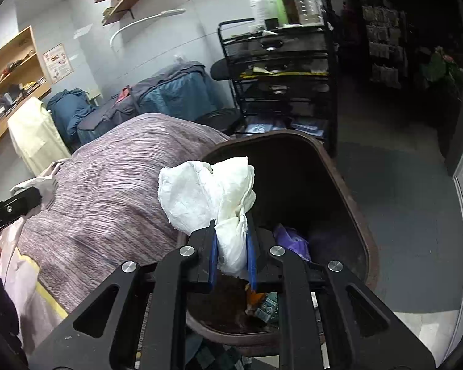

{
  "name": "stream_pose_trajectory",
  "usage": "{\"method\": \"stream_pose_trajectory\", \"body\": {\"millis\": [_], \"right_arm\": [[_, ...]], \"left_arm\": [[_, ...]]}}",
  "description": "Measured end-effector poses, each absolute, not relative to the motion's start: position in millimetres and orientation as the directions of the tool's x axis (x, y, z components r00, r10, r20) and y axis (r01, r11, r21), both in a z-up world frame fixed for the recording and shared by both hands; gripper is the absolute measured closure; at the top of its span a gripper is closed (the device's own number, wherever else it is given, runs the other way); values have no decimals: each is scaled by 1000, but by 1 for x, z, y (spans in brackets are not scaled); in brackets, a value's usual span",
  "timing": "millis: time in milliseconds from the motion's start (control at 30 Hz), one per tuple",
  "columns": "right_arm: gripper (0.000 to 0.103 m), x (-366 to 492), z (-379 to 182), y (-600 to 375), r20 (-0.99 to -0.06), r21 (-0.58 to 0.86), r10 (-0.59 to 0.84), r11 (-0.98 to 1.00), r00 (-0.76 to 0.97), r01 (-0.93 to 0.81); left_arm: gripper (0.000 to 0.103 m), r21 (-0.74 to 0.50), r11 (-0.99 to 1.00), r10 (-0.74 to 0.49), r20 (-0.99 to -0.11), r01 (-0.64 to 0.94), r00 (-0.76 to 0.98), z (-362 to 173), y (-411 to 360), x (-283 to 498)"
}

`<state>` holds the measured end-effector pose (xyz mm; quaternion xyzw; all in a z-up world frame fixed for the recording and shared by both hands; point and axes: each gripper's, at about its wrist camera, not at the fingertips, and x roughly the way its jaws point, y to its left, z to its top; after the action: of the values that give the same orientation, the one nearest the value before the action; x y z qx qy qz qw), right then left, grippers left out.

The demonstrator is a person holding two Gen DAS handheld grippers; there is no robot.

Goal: Collect trash
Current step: 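Carry the tissue into the bin and open the right tool while the left tool carries the cloth, then open the left tool over the bin to drop the white cloth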

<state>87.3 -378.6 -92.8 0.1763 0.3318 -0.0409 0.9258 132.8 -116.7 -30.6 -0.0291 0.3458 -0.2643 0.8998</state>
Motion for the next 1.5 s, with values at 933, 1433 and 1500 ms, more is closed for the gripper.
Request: {"method": "stream_pose_trajectory", "body": {"millis": [933, 1433, 1500], "right_arm": [[21, 89, -137, -409, -692, 323, -21, 885, 722, 335], [18, 53, -110, -432, -622, 342, -107, 854, 775, 393], [18, 49, -109, -436, -619, 344, -120, 847, 777, 405]], "left_arm": [[67, -213, 820, -525, -651, 531, 549, -43, -170, 127], [67, -202, 777, -549, -680, 597, 485, -46, -214, 137], [67, -199, 773, -549, -686, 603, 477, -47, -221, 140]]}}
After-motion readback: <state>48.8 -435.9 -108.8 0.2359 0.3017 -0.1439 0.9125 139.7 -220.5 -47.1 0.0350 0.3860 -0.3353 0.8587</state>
